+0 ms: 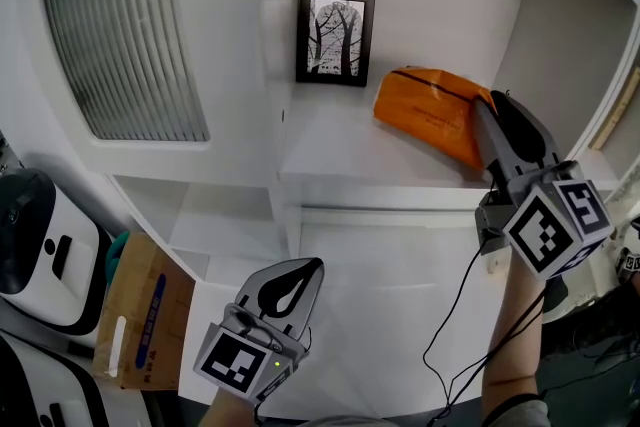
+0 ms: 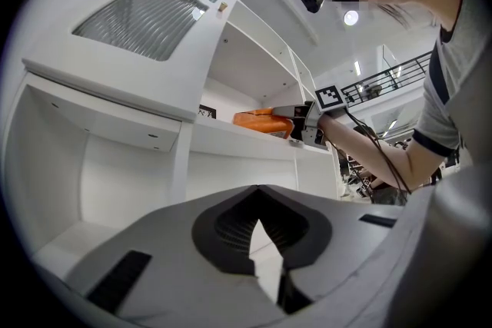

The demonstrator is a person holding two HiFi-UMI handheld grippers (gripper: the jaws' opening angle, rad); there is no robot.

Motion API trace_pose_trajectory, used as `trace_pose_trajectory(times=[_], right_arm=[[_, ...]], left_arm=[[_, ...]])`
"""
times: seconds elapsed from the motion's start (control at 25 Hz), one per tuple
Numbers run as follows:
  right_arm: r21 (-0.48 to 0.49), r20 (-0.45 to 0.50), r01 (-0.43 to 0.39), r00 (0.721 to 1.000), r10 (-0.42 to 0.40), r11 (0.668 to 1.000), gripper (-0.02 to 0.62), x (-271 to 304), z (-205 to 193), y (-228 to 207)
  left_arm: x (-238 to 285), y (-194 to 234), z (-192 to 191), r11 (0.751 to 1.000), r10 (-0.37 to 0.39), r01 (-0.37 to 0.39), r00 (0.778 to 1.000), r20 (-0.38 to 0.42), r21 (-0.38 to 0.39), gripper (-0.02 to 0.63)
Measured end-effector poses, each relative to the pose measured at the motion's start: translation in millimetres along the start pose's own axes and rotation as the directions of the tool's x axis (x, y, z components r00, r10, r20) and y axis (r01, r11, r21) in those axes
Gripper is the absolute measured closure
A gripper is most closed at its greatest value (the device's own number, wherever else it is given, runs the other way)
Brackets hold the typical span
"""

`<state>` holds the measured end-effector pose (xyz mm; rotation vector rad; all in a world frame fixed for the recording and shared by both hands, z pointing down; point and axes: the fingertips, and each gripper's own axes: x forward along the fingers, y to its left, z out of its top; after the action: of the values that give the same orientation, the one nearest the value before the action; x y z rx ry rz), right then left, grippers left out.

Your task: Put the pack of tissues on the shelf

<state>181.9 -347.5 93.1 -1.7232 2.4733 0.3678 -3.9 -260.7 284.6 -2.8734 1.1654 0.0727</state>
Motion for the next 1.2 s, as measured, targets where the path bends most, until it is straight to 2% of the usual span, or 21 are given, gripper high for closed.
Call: trace_pose_trajectory(times=[0.12, 0.28, 0.52, 0.72, 0.84, 0.96, 1.2], right_arm=[[0.007, -0.001, -0.021, 1.000, 0.021, 1.000, 0.459, -0.6, 0.9, 3.3], [0.009, -0.007, -0.059, 0.998, 0.059, 0.998, 0.457, -1.6, 1.7, 10.3], [0.020, 0.022, -0.066, 0.998, 0.066, 0.998, 0.457, -4.9, 9.4, 13.4], [0.010, 0.023, -0.063, 0.998, 0.063, 0.998, 0.460, -7.2, 10.2, 14.2], [0.021, 0.026, -0.073, 0.997, 0.073, 0.997, 0.485, -10.6, 8.7, 15.6], [0.020, 0.021, -0.085, 0.996, 0.084, 0.996, 0.493, -13.3, 8.1, 18.4], [0.012, 0.016, -0.092, 0.996, 0.092, 0.996, 0.551, -21.6, 6.0, 25.7]], left_arm=[[1.8, 3.2, 5.1, 1.000, 0.002, -0.003, 0.999, 0.050, 0.029, 0.575], [3.2, 2.9, 5.1, 0.999, -0.007, 0.006, 0.999, 0.046, 0.038, 0.575], [2.4, 3.5, 5.7, 0.999, -0.009, 0.007, 0.998, 0.054, 0.036, 0.575], [0.9, -0.4, 1.3, 1.000, -0.015, 0.015, 1.000, 0.007, 0.013, 0.575], [1.1, 0.7, 6.2, 0.999, -0.019, 0.017, 0.998, 0.055, 0.043, 0.575], [0.8, 0.0, 6.3, 0.999, -0.022, 0.020, 0.998, 0.053, 0.039, 0.575], [-0.9, -4.8, 4.4, 0.999, -0.037, 0.036, 0.999, 0.038, 0.027, 0.575]])
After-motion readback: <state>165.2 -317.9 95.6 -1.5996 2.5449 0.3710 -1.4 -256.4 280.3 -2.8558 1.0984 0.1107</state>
